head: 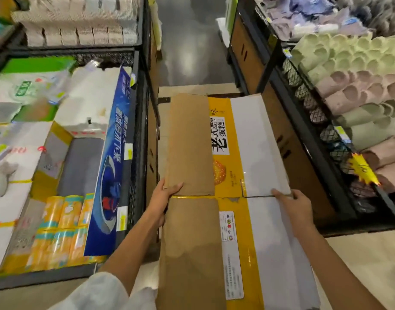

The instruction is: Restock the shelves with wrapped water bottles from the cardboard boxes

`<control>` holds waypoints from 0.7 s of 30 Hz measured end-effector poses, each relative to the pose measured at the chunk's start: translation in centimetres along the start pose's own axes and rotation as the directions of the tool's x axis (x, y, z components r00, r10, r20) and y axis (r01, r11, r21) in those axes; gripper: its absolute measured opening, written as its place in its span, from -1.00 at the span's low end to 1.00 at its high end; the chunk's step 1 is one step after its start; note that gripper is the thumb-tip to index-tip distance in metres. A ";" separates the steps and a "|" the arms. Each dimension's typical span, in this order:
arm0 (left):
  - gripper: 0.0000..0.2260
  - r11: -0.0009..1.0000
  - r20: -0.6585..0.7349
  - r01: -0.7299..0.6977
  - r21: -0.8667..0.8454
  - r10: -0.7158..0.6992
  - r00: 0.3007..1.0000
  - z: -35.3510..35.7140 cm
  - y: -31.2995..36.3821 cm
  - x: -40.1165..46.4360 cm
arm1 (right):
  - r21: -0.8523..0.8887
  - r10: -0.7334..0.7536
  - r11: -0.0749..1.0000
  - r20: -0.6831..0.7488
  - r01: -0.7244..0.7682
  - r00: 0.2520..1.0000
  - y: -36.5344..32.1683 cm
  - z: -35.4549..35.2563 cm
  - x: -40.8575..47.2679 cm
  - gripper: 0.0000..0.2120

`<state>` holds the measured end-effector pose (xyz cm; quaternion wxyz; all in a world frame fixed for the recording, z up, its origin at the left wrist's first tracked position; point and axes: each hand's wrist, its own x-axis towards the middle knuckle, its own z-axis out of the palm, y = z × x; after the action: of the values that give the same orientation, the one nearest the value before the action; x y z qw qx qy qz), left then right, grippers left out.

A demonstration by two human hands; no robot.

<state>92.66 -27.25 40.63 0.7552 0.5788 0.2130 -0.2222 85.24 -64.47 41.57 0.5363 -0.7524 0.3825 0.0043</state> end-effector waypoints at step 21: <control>-0.49 0.979 -0.301 0.204 -0.023 -0.201 0.932 -8.6 -13.4 47.0 | -0.091 0.162 0.984 0.113 -0.152 0.980 11.1 31.5 40.1 -0.39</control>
<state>122.41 -26.21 0.96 0.6843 0.5842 0.3832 -0.2086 119.84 -63.31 2.54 0.5251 -0.7395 0.4073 0.1074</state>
